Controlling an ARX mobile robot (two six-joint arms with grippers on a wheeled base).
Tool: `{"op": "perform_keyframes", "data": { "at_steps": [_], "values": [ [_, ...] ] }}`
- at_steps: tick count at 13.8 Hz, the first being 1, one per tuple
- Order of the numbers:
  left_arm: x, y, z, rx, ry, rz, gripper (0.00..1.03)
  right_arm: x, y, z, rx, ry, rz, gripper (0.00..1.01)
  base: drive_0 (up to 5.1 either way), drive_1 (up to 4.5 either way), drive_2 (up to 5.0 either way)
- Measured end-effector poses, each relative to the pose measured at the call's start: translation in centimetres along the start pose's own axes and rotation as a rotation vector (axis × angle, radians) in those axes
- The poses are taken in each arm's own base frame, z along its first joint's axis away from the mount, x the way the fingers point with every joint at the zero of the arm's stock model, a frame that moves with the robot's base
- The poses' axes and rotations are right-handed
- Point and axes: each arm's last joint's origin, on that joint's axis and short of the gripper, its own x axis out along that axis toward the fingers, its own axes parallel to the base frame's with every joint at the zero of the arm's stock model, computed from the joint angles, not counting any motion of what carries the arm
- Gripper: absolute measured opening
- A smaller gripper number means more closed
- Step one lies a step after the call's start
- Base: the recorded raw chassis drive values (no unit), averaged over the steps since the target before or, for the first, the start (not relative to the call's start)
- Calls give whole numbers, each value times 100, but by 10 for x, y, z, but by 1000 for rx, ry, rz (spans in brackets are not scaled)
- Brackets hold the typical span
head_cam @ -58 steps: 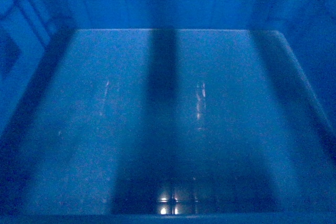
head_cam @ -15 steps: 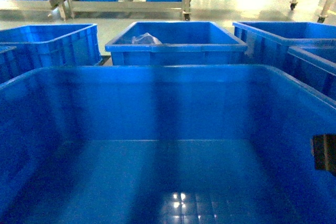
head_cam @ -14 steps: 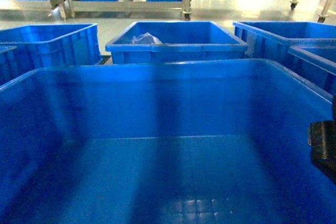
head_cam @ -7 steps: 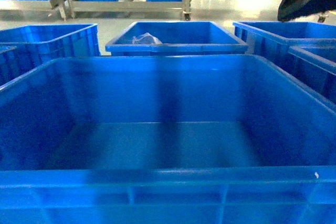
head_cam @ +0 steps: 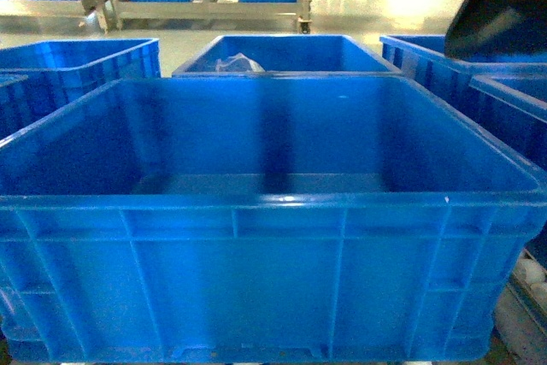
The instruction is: Place box next to blue box on left shelf
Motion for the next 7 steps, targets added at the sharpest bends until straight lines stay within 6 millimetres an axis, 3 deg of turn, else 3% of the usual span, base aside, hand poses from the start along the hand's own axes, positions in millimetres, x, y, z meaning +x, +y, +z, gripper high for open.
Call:
{"op": "perform_keyframes", "data": {
  "at_steps": [1, 3, 7],
  "values": [
    [3, 4, -2, -80, -126, -124, 90, 2, -8, -5, -9, -237, -4, 86, 0, 0, 0],
    [1, 29, -33, -99, -304, -285, 65, -6, -59, -30, -106, -505, -96, 60, 0, 0, 0],
    [-3, 54, -73, -69, -329, -325, 13, -12, -106, -65, -213, -539, -100, 7, 0, 0, 0]
  ]
}}
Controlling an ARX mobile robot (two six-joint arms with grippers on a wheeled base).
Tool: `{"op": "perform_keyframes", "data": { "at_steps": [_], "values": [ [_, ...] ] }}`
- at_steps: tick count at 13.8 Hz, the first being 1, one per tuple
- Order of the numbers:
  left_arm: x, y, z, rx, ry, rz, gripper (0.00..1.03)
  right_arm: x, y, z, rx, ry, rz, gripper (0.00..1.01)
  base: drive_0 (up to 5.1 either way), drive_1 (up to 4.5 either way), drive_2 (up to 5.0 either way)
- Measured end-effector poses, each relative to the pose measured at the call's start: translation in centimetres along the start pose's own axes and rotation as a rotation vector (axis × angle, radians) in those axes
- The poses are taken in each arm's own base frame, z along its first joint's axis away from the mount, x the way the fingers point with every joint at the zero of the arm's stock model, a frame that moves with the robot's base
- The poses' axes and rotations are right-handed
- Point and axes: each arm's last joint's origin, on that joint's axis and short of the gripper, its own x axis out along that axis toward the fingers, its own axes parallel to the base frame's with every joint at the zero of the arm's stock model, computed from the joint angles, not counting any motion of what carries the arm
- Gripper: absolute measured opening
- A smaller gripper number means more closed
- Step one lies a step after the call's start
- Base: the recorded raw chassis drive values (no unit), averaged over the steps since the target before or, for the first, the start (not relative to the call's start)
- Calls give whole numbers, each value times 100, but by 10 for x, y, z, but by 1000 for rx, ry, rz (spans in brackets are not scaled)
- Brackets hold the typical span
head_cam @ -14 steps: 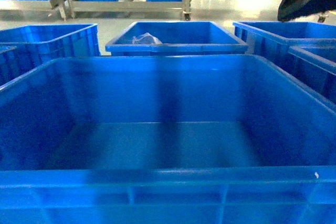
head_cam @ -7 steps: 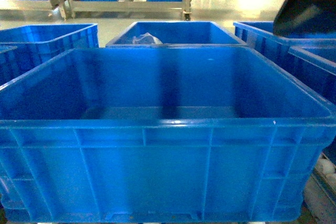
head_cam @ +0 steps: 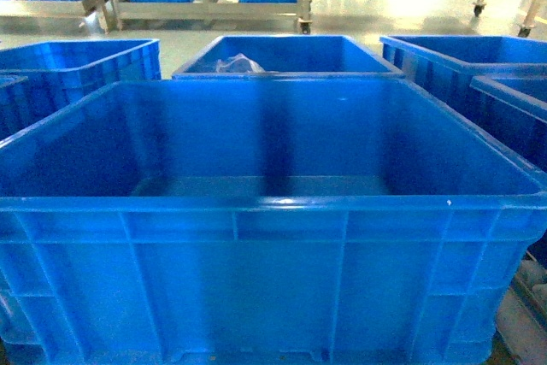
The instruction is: Place box next to blue box on left shelf
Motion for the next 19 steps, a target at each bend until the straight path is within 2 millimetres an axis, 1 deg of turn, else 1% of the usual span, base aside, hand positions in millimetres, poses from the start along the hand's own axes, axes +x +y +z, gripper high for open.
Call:
{"op": "perform_keyframes", "data": {
  "at_steps": [1, 5, 6, 8, 9, 11, 13, 17, 19],
  "values": [
    [-6, 4, -6, -1, -3, -5, 1, -5, -7, -6, -8, -3, 5, 2, 0, 0, 0],
    [-21, 16, -23, 1, 2, -8, 2, -18, -25, -24, -12, -3, 4, 2, 0, 0, 0],
    [-25, 25, -27, 1, 2, -3, 2, -22, -28, -26, -12, -8, 9, 2, 0, 0, 0],
    [-31, 25, -32, 1, -2, -12, 2, -26, -34, -32, -12, -3, 29, 2, 0, 0, 0],
    [-33, 25, -34, 2, 0, -12, 2, -28, -42, -35, -12, -4, -1, 2, 0, 0, 0],
    [-38, 25, -36, 1, -4, -11, 2, -32, -42, -36, -12, -10, 11, 2, 0, 0, 0],
    [-41, 25, -41, 2, -16, -12, 2, -35, -42, -43, -12, -18, 10, 2, 0, 0, 0],
    [-47, 25, -41, 2, -21, -12, 2, -40, -42, -43, -12, -24, 10, 2, 0, 0, 0],
    [-50, 25, -41, 2, -20, -9, 2, -51, -42, -49, -12, 11, 9, 2, 0, 0, 0]
  ]
}}
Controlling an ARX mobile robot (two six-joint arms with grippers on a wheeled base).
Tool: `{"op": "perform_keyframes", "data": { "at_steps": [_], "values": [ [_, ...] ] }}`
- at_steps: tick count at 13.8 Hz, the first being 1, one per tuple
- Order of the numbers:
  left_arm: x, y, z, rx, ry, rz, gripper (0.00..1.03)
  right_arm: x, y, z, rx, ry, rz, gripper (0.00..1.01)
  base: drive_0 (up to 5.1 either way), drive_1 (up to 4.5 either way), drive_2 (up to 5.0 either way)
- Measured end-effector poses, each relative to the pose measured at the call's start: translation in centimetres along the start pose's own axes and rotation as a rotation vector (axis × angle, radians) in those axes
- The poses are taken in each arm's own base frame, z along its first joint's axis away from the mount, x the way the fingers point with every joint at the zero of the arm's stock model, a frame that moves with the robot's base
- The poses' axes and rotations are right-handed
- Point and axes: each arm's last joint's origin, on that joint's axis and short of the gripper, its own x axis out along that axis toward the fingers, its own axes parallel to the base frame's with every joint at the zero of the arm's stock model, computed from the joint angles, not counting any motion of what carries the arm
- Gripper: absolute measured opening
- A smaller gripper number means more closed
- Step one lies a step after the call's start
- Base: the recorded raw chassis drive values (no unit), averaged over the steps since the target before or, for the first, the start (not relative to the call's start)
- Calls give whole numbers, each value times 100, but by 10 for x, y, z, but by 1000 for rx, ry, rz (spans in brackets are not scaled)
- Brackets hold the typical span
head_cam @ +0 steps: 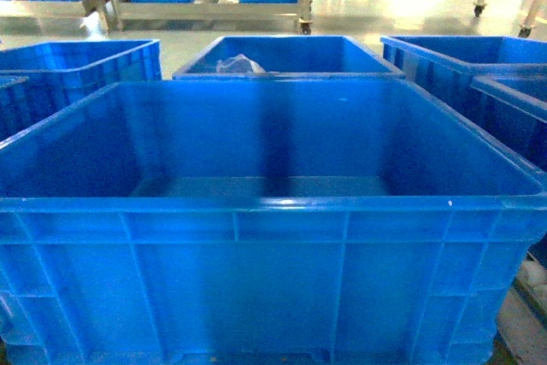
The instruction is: Place box next to blue box on left shelf
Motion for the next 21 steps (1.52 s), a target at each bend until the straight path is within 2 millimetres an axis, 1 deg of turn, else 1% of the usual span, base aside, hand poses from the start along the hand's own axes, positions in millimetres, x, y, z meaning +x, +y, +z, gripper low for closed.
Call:
{"op": "perform_keyframes", "data": {
  "at_steps": [1, 2, 3, 4, 5, 6, 7, 13, 14, 21],
  "values": [
    [-5, 0, -5, 0, 41, -2, 2, -2, 0, 5, 0, -48, 1, 2, 0, 0, 0],
    [-10, 0, -4, 1, 24, 1, 2, -1, 0, 1, 0, -18, 1, 2, 0, 0, 0],
    [-11, 0, 0, 2, -9, 0, 2, -1, 0, 3, 0, -33, 2, 2, 0, 0, 0],
    [-11, 0, -4, 4, 16, -2, 2, -1, 0, 2, 0, -26, 1, 2, 0, 0, 0],
    [-11, 0, -2, 4, 5, -3, 2, -1, 0, 2, 0, -27, 1, 2, 0, 0, 0],
    [-11, 0, -3, 4, 11, -3, 9, -1, 0, 2, -1, -27, 1, 8, 0, 0, 0],
    [-11, 0, -3, 4, 11, -3, 23, -1, 0, 2, -1, -28, 1, 23, 0, 0, 0],
    [-11, 0, -3, 4, 10, -3, 98, -1, 0, 2, 0, -28, 1, 99, 0, 0, 0],
    [-11, 0, -3, 4, 10, -3, 98, -1, 0, 2, 0, -28, 1, 98, 0, 0, 0],
    [-11, 0, -3, 4, 10, -3, 98, -1, 0, 2, 0, -28, 1, 98, 0, 0, 0]
  ]
}}
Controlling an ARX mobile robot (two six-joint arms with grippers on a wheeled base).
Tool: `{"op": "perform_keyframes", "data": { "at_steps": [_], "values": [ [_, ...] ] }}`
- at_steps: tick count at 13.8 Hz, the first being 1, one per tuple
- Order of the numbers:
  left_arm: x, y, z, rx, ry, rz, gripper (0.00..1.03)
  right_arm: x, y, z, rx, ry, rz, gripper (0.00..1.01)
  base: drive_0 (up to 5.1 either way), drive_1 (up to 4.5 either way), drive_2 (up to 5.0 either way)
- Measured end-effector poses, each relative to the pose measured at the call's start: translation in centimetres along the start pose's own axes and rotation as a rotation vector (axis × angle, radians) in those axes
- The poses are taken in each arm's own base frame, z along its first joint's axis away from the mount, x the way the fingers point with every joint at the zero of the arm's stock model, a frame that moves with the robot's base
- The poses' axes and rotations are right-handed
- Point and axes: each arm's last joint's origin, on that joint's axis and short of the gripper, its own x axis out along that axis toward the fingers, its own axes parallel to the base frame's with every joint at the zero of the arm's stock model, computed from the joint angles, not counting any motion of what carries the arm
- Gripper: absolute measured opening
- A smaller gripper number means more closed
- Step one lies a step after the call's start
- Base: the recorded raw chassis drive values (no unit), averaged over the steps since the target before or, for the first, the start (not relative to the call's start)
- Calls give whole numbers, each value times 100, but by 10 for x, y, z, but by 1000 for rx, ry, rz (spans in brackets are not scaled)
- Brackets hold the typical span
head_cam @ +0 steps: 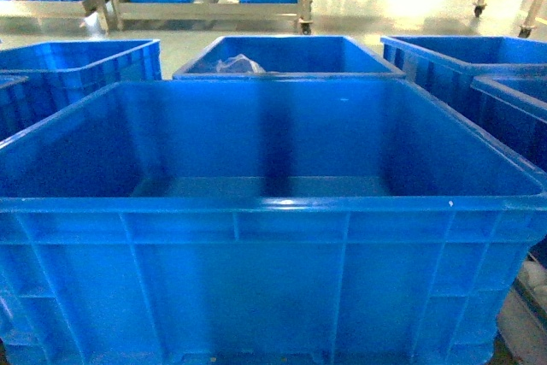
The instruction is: Place box next to blue box on left shelf
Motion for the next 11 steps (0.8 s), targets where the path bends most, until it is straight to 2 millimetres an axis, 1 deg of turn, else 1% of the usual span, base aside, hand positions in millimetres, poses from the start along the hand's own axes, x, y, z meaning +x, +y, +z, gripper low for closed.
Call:
{"op": "perform_keyframes", "data": {
  "at_steps": [11],
  "values": [
    [0, 0, 0, 0, 0, 0, 98, 0, 0, 0, 0, 0, 0, 98, 0, 0, 0]
  ]
}}
